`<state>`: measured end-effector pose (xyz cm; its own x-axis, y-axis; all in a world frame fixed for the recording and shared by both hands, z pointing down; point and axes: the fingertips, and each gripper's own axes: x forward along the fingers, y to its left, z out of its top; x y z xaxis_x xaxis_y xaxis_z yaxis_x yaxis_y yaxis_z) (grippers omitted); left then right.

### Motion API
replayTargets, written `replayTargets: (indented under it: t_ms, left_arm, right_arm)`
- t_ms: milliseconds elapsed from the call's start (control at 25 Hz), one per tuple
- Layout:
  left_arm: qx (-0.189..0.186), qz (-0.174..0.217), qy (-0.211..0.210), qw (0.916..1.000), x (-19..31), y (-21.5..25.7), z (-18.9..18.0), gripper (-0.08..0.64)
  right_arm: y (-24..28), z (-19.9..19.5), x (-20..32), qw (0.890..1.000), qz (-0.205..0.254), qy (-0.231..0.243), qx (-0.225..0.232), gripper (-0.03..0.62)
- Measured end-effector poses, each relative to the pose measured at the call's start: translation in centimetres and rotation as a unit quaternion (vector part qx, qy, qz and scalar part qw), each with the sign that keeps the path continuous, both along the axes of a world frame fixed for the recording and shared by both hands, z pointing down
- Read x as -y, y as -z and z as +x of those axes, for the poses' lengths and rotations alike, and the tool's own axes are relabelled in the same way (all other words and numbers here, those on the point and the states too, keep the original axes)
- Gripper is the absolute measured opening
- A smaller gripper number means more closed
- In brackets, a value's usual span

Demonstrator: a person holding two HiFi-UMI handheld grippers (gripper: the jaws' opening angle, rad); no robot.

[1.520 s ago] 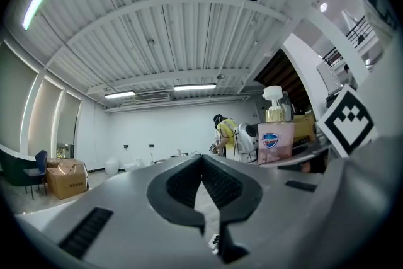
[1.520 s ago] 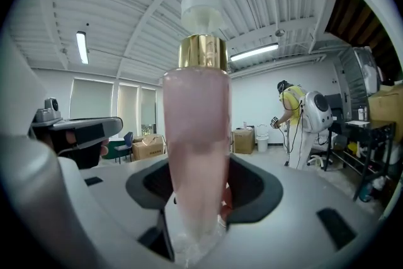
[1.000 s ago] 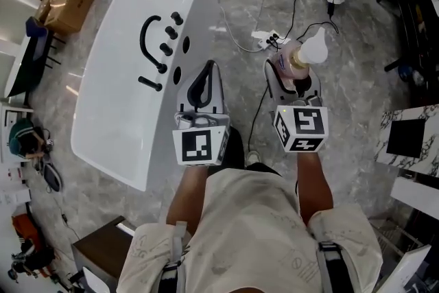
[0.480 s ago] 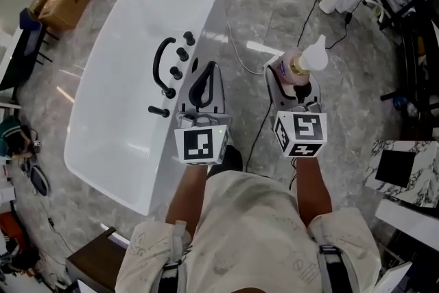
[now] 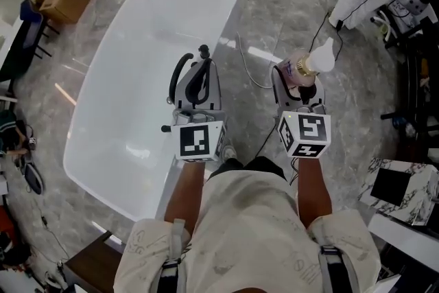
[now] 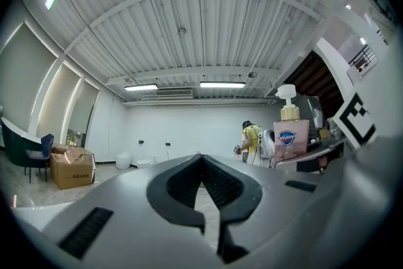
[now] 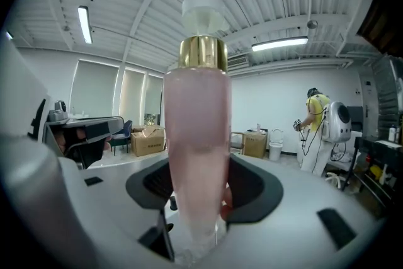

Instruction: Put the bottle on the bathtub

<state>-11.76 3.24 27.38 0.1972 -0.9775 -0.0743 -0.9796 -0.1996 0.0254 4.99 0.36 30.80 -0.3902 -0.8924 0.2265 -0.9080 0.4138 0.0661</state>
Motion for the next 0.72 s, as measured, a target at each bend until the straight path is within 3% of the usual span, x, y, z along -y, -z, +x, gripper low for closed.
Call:
replayTargets:
  t_ms: [400,720]
  left_arm:
    - [0.009,-0.002,0.018,0.9998,5.5,-0.7,-1.8,0.002]
    - [0.041,0.004,0.044,0.9982,15.9,0.3,-0.6,0.002]
  right_arm:
    - [-1.2,-1.5,6.5,1.000,-0.002,0.011,0.013,0.215]
    - [-1.6,0.6,18.1,0.999,-0.002,0.016,0.045,0.215]
